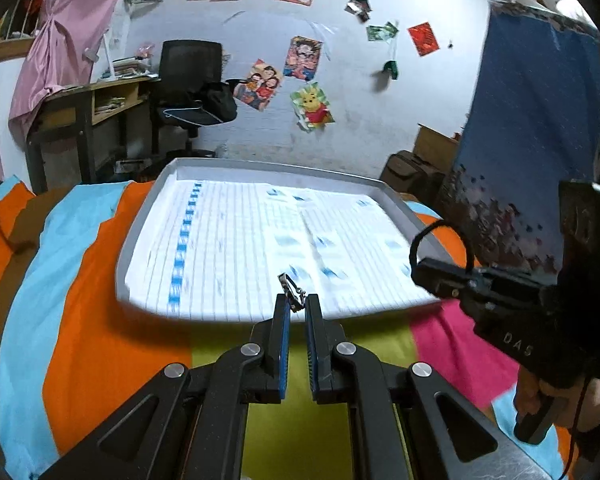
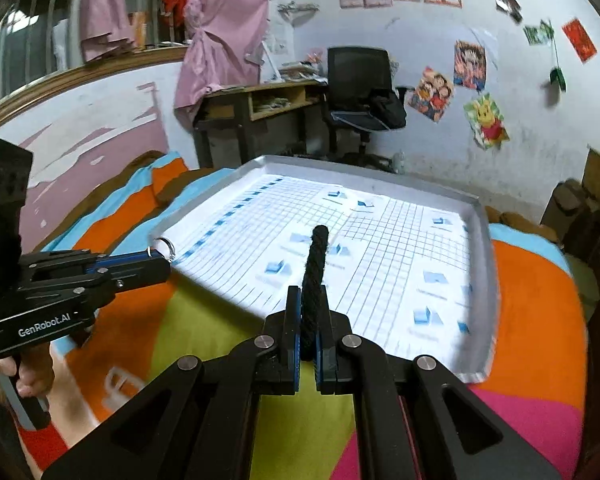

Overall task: Organize jewelry
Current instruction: 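Carry both items to the grid-paper tray and open both tools to release them, then grasp the bead bracelet with the right tool while the left tool grasps the silver hair pin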

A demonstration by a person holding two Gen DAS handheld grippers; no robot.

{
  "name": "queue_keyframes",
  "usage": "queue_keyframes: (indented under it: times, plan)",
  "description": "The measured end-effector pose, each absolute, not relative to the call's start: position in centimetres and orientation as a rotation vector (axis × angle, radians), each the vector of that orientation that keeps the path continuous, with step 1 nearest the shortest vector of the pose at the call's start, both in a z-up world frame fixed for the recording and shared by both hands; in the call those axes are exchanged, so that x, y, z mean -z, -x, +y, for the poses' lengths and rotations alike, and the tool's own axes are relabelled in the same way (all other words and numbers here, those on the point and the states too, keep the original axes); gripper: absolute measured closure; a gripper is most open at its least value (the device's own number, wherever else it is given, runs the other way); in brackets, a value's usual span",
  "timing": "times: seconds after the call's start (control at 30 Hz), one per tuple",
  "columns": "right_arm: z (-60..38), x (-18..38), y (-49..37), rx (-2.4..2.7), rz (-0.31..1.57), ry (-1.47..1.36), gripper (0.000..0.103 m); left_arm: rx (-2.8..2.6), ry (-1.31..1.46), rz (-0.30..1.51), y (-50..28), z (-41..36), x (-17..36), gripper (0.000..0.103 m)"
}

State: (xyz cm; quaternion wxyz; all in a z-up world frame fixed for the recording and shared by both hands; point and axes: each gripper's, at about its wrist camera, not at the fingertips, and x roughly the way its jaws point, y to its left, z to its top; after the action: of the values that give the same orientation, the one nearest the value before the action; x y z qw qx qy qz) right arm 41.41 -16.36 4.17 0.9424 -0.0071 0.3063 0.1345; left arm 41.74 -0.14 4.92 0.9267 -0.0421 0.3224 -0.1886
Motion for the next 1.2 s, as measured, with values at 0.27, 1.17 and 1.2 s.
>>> queue_keyframes:
  times: [0.27,1.17,1.2]
  plan:
    - [-15.7,-0.8,-45.6,-0.252,0.693,-0.001,0.098,0.321,0.069,0.721,-46.3,0.1,-2.3,0.095]
    - [-20.8,-8.7,-28.6,-0.158,0.315,-0.126,0.002,0.086,0.102,0.356,-29.5,2.0,-10.1,0.000]
    - [-20.9,-9.0,-27.6,-0.159,0.301,-0.129,0.002,0.087,0.101,0.343,-28.3,2.0,-10.3,0.000]
